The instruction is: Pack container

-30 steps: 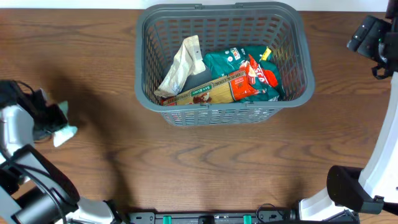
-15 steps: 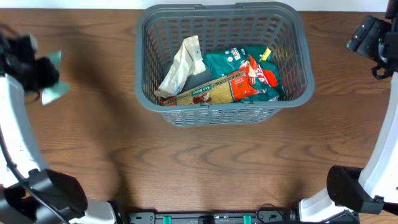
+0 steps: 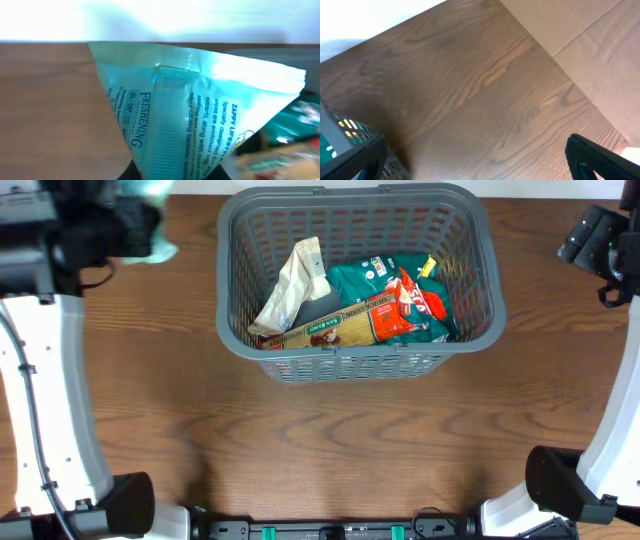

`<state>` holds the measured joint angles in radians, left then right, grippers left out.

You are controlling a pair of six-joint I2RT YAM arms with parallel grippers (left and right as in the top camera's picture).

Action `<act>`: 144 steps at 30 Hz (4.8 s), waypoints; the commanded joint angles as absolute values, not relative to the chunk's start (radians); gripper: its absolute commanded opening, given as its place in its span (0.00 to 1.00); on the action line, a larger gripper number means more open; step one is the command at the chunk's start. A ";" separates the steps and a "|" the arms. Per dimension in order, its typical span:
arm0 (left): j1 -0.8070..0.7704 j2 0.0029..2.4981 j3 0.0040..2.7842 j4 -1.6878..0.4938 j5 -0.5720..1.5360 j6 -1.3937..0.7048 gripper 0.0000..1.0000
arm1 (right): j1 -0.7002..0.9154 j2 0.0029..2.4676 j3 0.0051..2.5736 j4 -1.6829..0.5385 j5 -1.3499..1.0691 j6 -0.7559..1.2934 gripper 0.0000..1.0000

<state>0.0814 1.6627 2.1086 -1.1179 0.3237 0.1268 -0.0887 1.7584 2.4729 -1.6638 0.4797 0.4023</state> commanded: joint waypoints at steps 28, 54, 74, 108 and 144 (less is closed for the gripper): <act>-0.417 1.763 2.164 -1.114 0.381 0.189 0.06 | -0.092 1.752 2.482 -1.666 0.490 0.414 0.99; -0.416 1.792 2.164 -1.046 0.374 0.189 0.99 | -0.092 1.752 2.482 -1.666 0.490 0.414 0.99; -0.415 1.792 2.164 -1.072 0.350 0.190 0.99 | -0.092 1.752 2.482 -1.666 0.490 0.414 0.99; -0.017 0.911 1.893 -0.983 0.130 0.249 0.99 | -0.092 1.752 2.482 -1.666 0.490 0.414 0.99; 0.013 0.374 0.442 -0.068 0.130 -0.136 0.99 | -0.092 1.752 2.482 -1.666 0.490 0.414 0.99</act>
<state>0.0067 0.4183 0.4973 -0.1017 0.1417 -0.1200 -0.0887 1.7584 2.4729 -1.6638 0.4797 0.4023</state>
